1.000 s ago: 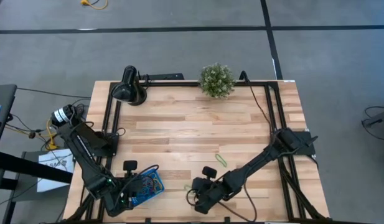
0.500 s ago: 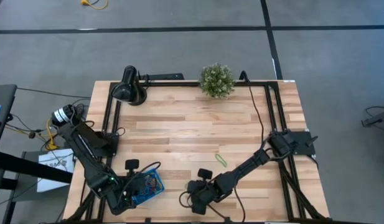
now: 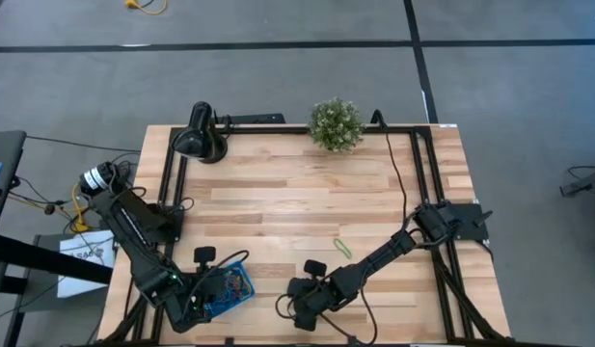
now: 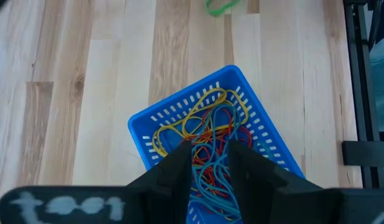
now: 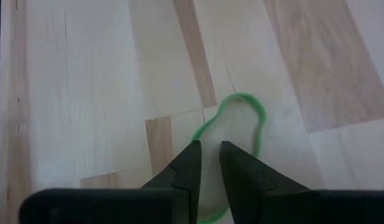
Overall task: Pick and place rubber bands into bin
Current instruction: Put the bottom green rubber band into the blue basket
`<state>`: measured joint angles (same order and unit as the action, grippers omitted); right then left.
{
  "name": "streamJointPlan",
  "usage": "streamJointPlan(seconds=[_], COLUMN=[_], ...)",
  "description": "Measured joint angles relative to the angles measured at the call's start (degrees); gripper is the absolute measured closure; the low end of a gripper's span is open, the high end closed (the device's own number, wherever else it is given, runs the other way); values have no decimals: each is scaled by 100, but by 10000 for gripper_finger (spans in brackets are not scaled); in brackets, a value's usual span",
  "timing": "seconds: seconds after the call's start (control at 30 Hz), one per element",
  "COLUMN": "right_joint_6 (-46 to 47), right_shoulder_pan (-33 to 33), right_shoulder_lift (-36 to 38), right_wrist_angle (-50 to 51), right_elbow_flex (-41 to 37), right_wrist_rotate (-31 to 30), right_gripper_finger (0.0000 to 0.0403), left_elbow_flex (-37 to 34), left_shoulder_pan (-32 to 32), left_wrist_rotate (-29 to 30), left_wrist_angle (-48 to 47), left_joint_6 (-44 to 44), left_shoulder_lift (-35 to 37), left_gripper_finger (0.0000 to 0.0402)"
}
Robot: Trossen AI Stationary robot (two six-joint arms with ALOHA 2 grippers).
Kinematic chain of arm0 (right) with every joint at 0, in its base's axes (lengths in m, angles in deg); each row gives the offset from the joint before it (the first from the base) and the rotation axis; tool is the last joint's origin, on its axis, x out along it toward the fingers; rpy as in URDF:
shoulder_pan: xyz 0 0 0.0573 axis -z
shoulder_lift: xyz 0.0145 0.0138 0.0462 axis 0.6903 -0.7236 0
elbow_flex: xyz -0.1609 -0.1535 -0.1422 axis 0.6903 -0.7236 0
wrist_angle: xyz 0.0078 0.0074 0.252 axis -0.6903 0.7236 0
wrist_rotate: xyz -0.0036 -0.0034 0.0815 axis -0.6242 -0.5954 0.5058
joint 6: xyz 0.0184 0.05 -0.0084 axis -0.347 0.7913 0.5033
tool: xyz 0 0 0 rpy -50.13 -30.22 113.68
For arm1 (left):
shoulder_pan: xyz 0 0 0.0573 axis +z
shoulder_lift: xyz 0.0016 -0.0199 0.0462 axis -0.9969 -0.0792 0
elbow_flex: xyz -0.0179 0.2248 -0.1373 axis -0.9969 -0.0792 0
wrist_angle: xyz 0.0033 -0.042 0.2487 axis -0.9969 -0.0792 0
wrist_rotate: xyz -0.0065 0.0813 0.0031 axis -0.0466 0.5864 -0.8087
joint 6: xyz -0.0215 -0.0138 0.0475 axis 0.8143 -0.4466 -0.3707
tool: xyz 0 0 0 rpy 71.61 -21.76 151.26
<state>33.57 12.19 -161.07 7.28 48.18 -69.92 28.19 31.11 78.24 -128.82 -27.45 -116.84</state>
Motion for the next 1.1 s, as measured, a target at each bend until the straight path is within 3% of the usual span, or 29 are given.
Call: streamJointPlan(seconds=[0.57, 1.1], right_joint_6=[-9, -58], right_shoulder_pan=[0, -48], right_shoulder_lift=[-31, -31], right_wrist_angle=[-69, -19], right_elbow_flex=[279, 271], right_wrist_rotate=[373, 355], right_gripper_finger=[346, 346], left_elbow_flex=[0, 0], left_shoulder_pan=[0, 0], left_wrist_rotate=[2, 4], left_wrist_angle=[0, 0], left_joint_6=[4, 7], left_shoulder_lift=[0, 0], left_gripper_finger=[308, 308])
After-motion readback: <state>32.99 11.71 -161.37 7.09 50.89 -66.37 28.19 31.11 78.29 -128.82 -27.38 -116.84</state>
